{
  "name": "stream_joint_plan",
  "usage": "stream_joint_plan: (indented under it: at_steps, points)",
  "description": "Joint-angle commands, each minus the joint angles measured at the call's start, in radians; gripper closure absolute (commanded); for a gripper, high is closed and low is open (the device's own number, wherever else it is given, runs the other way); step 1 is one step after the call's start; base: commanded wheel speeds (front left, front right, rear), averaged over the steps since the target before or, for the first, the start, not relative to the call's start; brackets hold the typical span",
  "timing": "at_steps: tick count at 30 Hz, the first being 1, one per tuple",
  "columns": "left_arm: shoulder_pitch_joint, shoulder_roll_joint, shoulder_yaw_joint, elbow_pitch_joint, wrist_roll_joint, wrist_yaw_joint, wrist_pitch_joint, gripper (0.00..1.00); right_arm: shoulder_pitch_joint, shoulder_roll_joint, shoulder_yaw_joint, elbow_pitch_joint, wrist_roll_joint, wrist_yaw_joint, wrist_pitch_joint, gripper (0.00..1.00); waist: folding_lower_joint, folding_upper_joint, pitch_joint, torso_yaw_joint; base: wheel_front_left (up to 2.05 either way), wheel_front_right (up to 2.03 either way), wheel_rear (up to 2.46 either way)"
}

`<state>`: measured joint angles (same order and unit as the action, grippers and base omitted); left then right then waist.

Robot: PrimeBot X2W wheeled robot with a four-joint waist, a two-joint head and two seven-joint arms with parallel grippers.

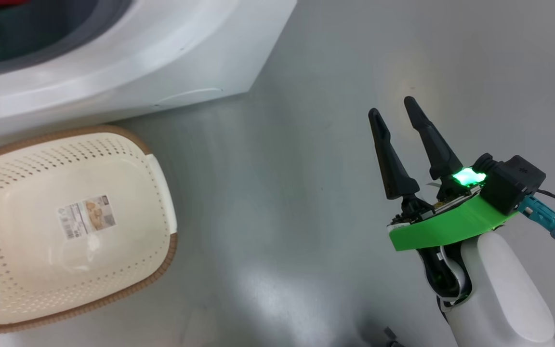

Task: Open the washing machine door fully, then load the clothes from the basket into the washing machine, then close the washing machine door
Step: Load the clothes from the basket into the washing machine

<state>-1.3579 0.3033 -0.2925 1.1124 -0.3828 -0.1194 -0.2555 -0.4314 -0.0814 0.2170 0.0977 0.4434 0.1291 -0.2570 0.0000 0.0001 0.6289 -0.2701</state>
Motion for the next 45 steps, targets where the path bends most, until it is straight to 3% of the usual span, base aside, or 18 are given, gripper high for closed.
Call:
stream_joint_plan:
  at_steps: [1,25,45]
  points:
    - [0.021,0.036,0.014,-0.037,-0.010,-0.006,-0.006,0.00,0.023,-0.004,0.019,-0.017,0.003,0.002,-0.005,0.00,0.0000,-0.0001,-0.026,0.019,0.00,0.00,0.00]
    - [0.403,0.005,0.074,-0.314,-0.020,-0.011,-0.006,0.00,0.069,-0.053,0.024,0.024,0.029,0.002,-0.005,0.00,0.0000,-0.0001,-0.225,0.093,0.00,0.00,0.00]
    - [0.821,-0.061,0.205,-0.616,-0.012,0.000,-0.006,0.00,0.139,-0.111,0.042,0.060,0.064,0.002,-0.005,0.00,0.0000,-0.0001,-0.429,0.175,0.00,0.00,0.00]
